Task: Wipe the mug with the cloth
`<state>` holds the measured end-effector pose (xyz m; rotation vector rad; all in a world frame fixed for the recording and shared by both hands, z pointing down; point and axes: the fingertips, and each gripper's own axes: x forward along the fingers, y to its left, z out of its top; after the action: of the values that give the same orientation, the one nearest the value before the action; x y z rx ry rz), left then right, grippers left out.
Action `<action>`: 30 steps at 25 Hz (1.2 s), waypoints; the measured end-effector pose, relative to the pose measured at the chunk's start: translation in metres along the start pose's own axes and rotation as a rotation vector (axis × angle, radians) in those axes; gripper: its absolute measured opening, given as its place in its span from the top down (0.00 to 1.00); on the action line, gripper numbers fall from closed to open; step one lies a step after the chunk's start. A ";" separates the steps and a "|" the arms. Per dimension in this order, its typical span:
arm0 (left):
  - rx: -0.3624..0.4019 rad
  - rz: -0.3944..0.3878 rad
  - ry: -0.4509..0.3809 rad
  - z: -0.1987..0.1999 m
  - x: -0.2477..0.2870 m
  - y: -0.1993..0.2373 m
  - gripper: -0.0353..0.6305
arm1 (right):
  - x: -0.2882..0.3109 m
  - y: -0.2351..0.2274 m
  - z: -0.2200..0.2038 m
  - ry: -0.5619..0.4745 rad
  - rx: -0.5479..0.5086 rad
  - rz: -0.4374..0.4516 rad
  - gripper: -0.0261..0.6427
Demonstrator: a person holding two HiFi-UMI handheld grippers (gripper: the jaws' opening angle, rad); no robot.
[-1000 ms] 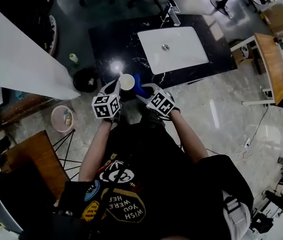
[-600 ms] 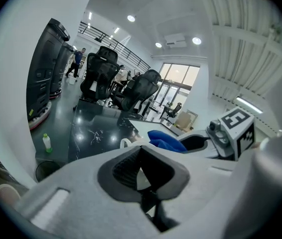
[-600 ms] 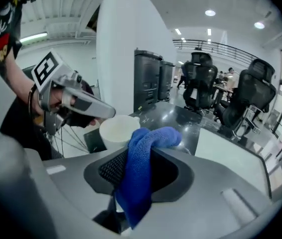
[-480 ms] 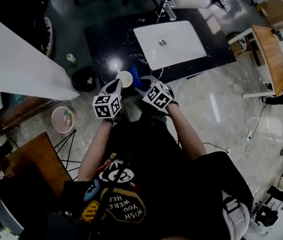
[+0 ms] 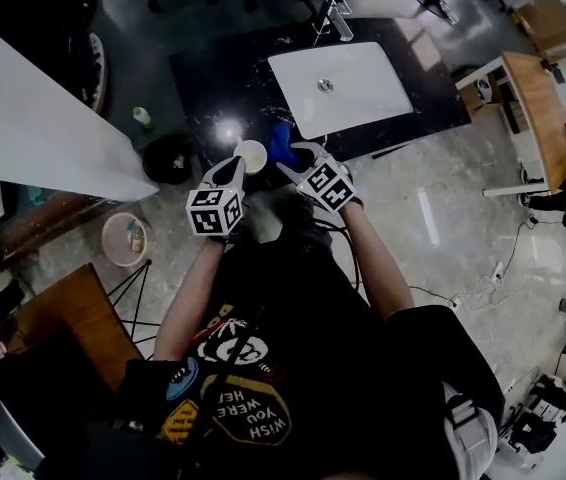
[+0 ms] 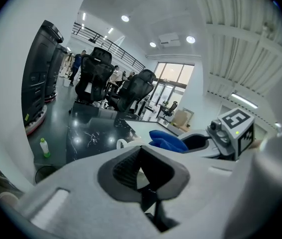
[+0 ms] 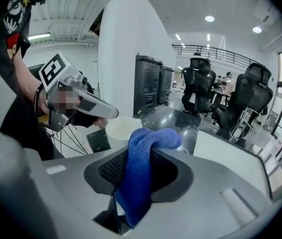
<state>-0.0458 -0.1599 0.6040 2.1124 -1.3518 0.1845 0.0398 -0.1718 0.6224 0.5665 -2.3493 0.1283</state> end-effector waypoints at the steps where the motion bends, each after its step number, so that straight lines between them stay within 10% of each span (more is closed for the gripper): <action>1: -0.001 0.005 0.005 -0.001 0.000 0.001 0.94 | 0.005 0.007 -0.003 0.019 -0.014 0.022 0.77; 7: 0.003 -0.009 0.027 -0.007 0.000 -0.003 0.94 | -0.001 0.078 -0.020 0.013 -0.028 0.215 0.78; 15: -0.011 0.002 0.018 -0.006 -0.004 0.004 0.94 | 0.001 -0.010 0.015 -0.044 0.128 0.015 0.78; 24: -0.030 -0.012 0.008 -0.005 -0.002 0.005 0.94 | 0.007 0.082 -0.016 -0.020 0.106 0.254 0.78; 30: -0.037 -0.022 0.006 -0.004 -0.001 0.004 0.94 | 0.002 0.011 0.008 -0.072 0.165 0.057 0.78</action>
<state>-0.0484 -0.1579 0.6088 2.0941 -1.3179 0.1554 0.0289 -0.1649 0.6186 0.5920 -2.4404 0.3353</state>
